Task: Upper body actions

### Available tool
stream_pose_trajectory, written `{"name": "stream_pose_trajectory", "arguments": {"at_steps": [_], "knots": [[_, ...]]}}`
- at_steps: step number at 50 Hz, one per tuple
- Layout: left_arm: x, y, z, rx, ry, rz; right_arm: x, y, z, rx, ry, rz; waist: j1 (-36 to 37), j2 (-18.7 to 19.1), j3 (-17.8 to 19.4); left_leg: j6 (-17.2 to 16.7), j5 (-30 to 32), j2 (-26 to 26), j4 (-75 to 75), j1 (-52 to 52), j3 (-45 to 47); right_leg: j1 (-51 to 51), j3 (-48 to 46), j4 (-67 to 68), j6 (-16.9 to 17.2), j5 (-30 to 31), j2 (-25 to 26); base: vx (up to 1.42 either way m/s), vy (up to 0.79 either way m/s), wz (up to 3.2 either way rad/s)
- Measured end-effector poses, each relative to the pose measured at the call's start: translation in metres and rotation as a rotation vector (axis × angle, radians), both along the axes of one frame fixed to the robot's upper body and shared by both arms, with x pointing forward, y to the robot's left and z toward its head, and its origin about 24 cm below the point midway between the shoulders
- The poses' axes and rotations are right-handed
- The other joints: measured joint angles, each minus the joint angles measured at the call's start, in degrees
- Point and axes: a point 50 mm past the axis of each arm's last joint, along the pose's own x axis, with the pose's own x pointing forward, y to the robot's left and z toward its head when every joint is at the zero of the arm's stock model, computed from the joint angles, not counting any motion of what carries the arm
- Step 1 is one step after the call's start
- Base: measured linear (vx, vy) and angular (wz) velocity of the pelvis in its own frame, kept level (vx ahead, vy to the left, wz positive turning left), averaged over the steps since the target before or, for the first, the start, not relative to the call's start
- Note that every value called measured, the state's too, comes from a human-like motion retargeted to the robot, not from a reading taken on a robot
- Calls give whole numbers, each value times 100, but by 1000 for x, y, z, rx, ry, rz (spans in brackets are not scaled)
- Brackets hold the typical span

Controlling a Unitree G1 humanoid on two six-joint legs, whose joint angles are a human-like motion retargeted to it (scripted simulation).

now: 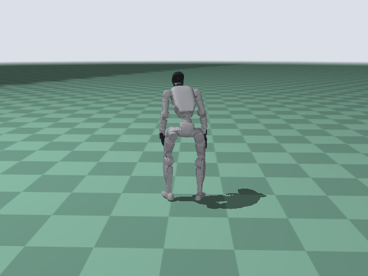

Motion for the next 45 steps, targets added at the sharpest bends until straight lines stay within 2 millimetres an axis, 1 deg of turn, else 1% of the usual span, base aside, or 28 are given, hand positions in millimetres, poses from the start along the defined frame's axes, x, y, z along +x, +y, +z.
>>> {"name": "stream_pose_trajectory", "arguments": {"at_steps": [2,4,6,8,10,12,15,17,18,19,21,22,25,28,30,33,35,37,40,43,45], "knots": [[25,-6,27,15,-144,-39,29,3,29,52,-97,55,-19,66,192,21,-141,126,479,-498,74,-557,167,465,-47,-161,-8,-39,-12,-21],[49,-13,59,31,-289,-66,52,7,60,90,-191,123,-34,106,326,50,-304,225,1034,-1069,114,-1170,423,967,-62,-327,-23,-38,-6,-16],[69,-20,93,36,-425,-112,71,10,93,105,-290,196,-38,142,398,87,-475,311,1619,-1681,121,-1833,633,1508,-115,-494,-23,-34,0,-20],[85,-26,128,43,-547,-163,85,14,127,99,-390,283,-46,182,427,150,-650,405,2212,-2285,133,-2491,809,2080,-179,-681,20,-27,-8,-21],[98,-29,164,63,-664,-211,96,17,165,62,-485,384,-74,250,449,188,-827,466,2816,-2868,57,-3116,939,2665,-239,-860,86,-25,1,-18],[108,-26,202,89,-773,-231,106,17,202,23,-582,450,-105,288,468,233,-1010,526,3411,-3414,17,-3740,1067,3280,-307,-1044,147,-23,2,-22],[115,-24,259,98,-937,-234,114,21,257,-6,-723,535,-125,373,490,309,-1290,622,4323,-4221,-122,-4559,1116,4152,-477,-1316,302,-18,5,-24],[117,-23,289,96,-1011,-236,114,23,282,-17,-789,579,-134,390,530,393,-1478,708,4937,-4641,-139,-5015,1121,4740,-633,-1503,373,-11,6,-14],[118,-24,298,90,-1032,-239,113,24,290,-16,-808,594,-137,373,549,445,-1581,768,5249,-4784,-107,-5221,1162,5069,-700,-1607,390,-6,4,-16],[118,-25,300,82,-1034,-240,112,26,292,-9,-809,607,-135,391,556,484,-1706,838,5581,-4847,-121,-5312,1160,5404,-767,-1734,408,-5,3,-24],[118,-25,294,73,-1015,-240,111,30,287,11,-788,629,-131,458,556,542,-1961,973,6225,-4869,-205,-5345,1103,6041,-903,-2000,431,-3,4,-32],[118,-24,288,76,-999,-240,110,31,282,21,-771,637,-132,489,556,573,-2084,1037,6545,-4869,-251,-5345,1073,6361,-972,-2136,437,1,5,-30],[116,-19,263,98,-915,-255,107,37,260,71,-697,654,-134,525,556,721,-2447,1244,7555,-4869,-346,-5345,1021,7395,-1191,-2567,473,7,3,-32],[111,-11,238,115,-822,-280,103,45,238,123,-616,683,-175,431,556,876,-2727,1435,8431,-4869,-411,-5345,942,8329,-1488,-2962,475,11,3,-29],[106,-1,221,119,-763,-275,99,51,225,150,-573,706,-225,326,556,964,-2891,1545,8949,-4869,-457,-5345,896,8880,-1680,-3186,446,15,3,-22],[101,11,206,119,-719,-233,96,58,216,163,-559,730,-299,152,556,1018,-3036,1623,9399,-4869,-493,-5345,897,9373,-1867,-3387,368,13,3,-6],[100,14,203,101,-718,-202,97,60,215,152,-560,740,-336,75,556,1044,-3083,1633,9486,-4869,-482,-5345,932,9482,-1877,-3449,364,10,0,7],[101,15,209,69,-744,-178,100,62,221,138,-580,739,-353,61,556,1105,-3028,1610,9287,-4869,-402,-5345,943,9314,-1806,-3403,425,6,-3,12],[106,14,229,51,-808,-166,106,59,236,152,-641,704,-285,125,556,1153,-2789,1523,8601,-4869,-265,-5345,972,8686,-1581,-3178,556,-3,-3,6],[111,14,257,62,-884,-167,111,54,262,173,-720,679,-168,200,556,1063,-2459,1417,7645,-4869,-185,-5345,1037,7748,-1297,-2791,676,-8,-4,3],[113,16,277,66,-940,-163,113,49,282,156,-779,676,-125,235,556,982,-2218,1329,6945,-4869,-132,-5345,1082,7056,-1110,-2504,725,-9,-2,6]]}}
